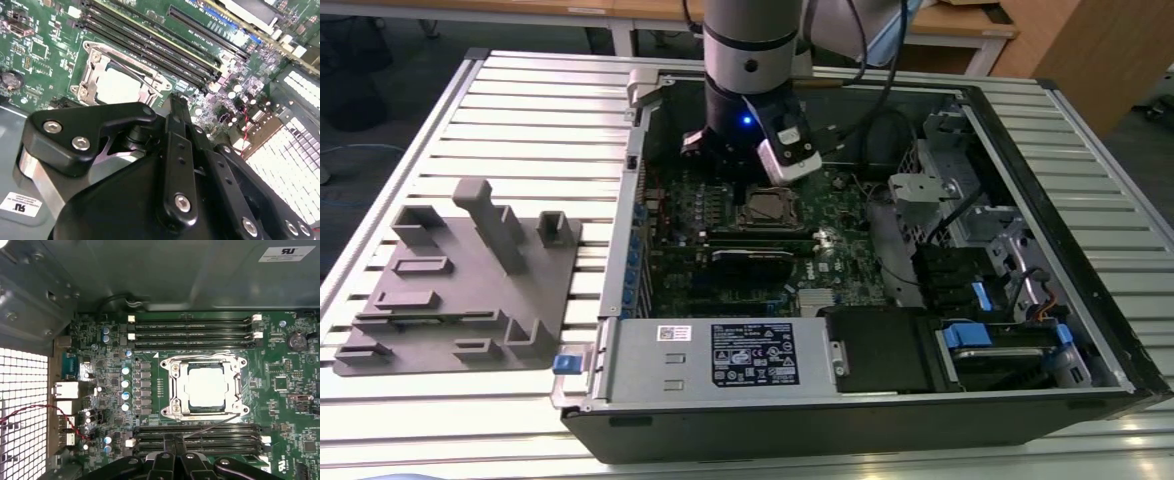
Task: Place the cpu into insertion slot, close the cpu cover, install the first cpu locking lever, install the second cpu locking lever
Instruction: 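Install the second cpu locking lever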
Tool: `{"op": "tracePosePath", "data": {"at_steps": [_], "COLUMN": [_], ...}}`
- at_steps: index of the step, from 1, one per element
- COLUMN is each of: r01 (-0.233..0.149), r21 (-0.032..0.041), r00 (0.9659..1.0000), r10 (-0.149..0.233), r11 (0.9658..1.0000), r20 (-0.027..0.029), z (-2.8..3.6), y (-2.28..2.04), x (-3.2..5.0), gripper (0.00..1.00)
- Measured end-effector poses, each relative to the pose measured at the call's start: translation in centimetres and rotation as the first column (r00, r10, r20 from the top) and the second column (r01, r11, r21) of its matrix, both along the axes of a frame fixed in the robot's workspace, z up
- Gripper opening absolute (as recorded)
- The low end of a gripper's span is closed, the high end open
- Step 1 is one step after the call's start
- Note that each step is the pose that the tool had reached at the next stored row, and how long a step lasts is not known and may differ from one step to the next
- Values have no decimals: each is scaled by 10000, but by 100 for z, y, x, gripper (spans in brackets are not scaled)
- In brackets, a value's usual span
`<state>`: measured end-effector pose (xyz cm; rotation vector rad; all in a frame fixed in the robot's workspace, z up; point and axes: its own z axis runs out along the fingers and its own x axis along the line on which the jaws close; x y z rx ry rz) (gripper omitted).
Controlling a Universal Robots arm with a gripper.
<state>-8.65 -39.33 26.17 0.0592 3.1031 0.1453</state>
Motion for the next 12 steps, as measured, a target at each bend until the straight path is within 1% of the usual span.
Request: {"op": "tracePosePath", "data": {"at_steps": [2, 5, 7, 10, 12], "r01": [1, 0, 0, 1, 0], "r21": [-26, -98, -178, -311, -375], "r00": [10000, 10000, 10000, 10000, 10000], "r10": [-1, 0, 0, -2, -2], "r11": [10000, 10000, 9998, 9995, 9993], "r20": [-3, -11, -16, -36, -42], "z": [-2, -14, -30, -58, -86], "y": [3, 13, 17, 27, 33], "x": [42, 118, 147, 170, 178], "gripper": [11, 11, 11, 11, 11]}}
